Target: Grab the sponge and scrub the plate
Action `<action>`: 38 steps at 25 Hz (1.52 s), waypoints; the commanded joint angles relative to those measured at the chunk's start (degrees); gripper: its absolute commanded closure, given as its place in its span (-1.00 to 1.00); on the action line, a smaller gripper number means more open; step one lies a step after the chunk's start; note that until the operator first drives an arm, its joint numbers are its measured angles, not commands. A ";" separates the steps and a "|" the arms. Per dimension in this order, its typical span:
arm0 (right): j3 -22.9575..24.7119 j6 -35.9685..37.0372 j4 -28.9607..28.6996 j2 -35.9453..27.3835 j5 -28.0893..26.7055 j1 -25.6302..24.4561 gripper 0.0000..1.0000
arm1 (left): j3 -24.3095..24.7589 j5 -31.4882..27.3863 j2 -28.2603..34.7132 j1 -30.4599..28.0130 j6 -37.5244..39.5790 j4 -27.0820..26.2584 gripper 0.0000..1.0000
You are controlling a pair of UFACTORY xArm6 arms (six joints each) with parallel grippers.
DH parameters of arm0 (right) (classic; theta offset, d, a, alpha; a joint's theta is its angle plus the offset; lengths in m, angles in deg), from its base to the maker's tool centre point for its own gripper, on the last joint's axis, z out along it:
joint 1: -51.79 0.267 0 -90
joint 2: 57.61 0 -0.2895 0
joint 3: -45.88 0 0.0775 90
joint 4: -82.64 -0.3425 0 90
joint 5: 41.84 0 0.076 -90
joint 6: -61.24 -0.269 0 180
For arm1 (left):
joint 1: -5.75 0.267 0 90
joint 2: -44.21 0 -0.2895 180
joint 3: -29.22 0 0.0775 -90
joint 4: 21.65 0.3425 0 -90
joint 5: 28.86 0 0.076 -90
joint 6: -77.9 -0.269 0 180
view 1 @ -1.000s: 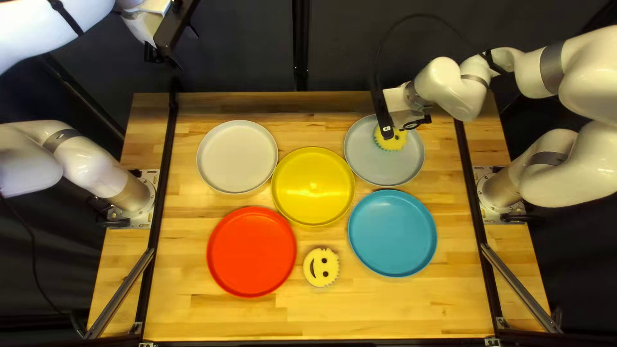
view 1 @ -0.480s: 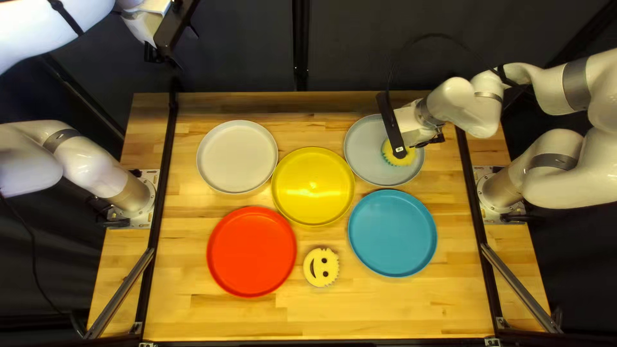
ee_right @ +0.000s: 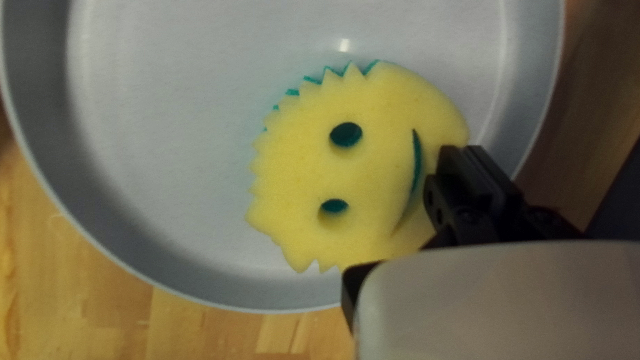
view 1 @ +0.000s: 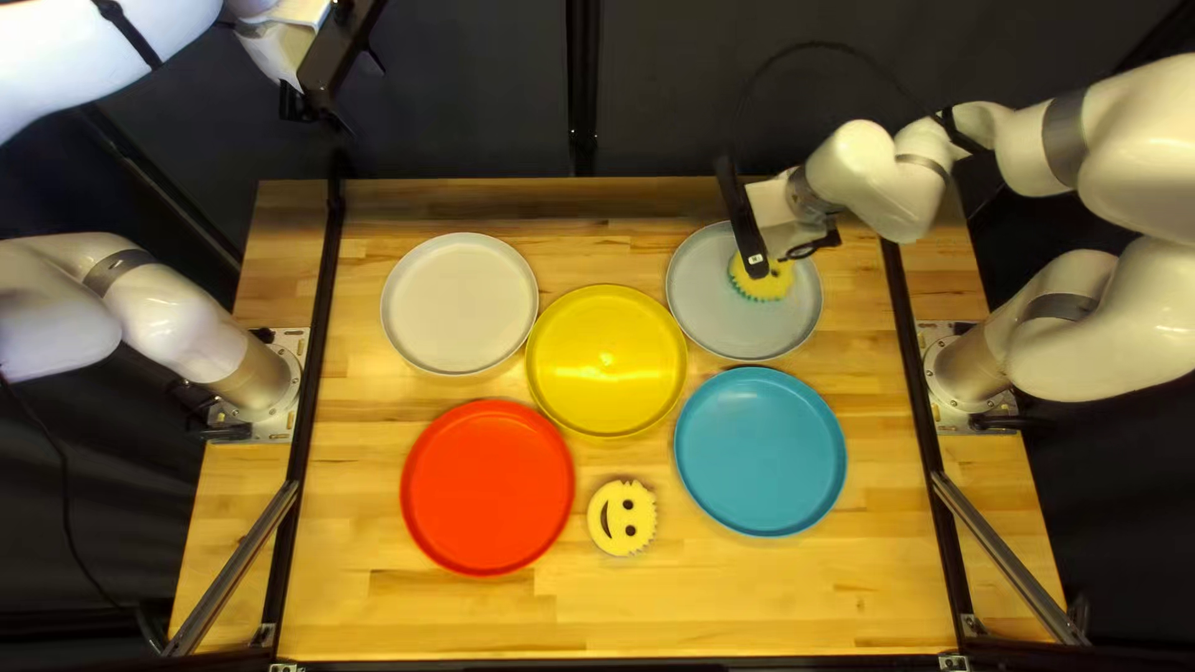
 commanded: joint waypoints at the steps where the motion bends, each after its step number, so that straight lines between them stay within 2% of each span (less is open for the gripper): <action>1: 0.27 0.41 -0.38 0.06 0.43 -0.04 1.00 | 0.00 0.00 0.00 0.00 0.00 0.00 -1.00; 7: 5.06 -3.66 2.57 -2.97 1.75 2.58 1.00 | 0.00 0.00 0.00 0.00 0.00 0.00 -1.00; 17: 11.93 -11.20 8.75 -11.61 -0.92 6.52 1.00 | 0.00 0.00 0.00 0.00 0.00 0.00 -1.00; 21: 11.11 -6.72 6.86 -10.32 0.10 3.42 1.00 | 0.00 0.00 0.00 0.00 0.00 0.00 -1.00; 25: 8.56 2.31 0.52 -6.38 2.77 0.35 1.00 | 0.00 0.00 0.00 0.00 0.00 0.00 -1.00; 30: 4.95 11.56 -6.80 -3.11 3.50 -1.89 1.00 | 0.00 0.00 0.00 0.00 0.00 0.00 -1.00; 34: 3.73 13.29 -8.74 -2.78 3.18 -1.66 1.00 | 0.00 0.00 0.00 0.00 0.00 0.00 -1.00; 38: 5.53 13.48 -8.95 -3.73 4.10 -1.18 1.00 | 0.00 0.00 0.00 0.00 0.00 0.00 -1.00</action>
